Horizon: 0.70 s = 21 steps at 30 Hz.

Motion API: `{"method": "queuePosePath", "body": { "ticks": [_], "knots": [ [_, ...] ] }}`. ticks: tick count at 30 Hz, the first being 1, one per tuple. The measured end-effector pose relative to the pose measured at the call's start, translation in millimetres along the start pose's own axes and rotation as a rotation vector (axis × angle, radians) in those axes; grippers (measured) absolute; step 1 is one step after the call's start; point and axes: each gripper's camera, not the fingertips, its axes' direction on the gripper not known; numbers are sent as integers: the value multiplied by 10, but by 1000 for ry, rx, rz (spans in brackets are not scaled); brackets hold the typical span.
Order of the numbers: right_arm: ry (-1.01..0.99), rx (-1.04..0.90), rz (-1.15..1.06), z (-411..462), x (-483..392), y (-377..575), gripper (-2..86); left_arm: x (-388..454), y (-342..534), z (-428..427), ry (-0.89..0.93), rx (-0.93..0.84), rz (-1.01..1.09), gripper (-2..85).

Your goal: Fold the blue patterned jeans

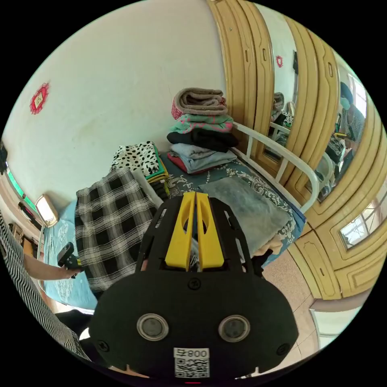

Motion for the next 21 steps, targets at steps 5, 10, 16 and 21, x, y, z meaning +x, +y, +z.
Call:
{"method": "queuePosePath", "body": {
  "ticks": [5,10,16,21],
  "knots": [
    [-16,-256,-67,889,67,-930,52,1,5,-39,-7,-33,-59,2],
    [109,-426,-161,1524,-108,-1563,88,9,76,-124,-11,-31,-84,2],
    [219,-595,-263,1984,-355,-1901,105,18,197,-294,1,-32,-122,2],
    [301,-656,-275,2047,-412,-2066,86,86,348,-510,-22,-25,-122,2]
  ]
}}
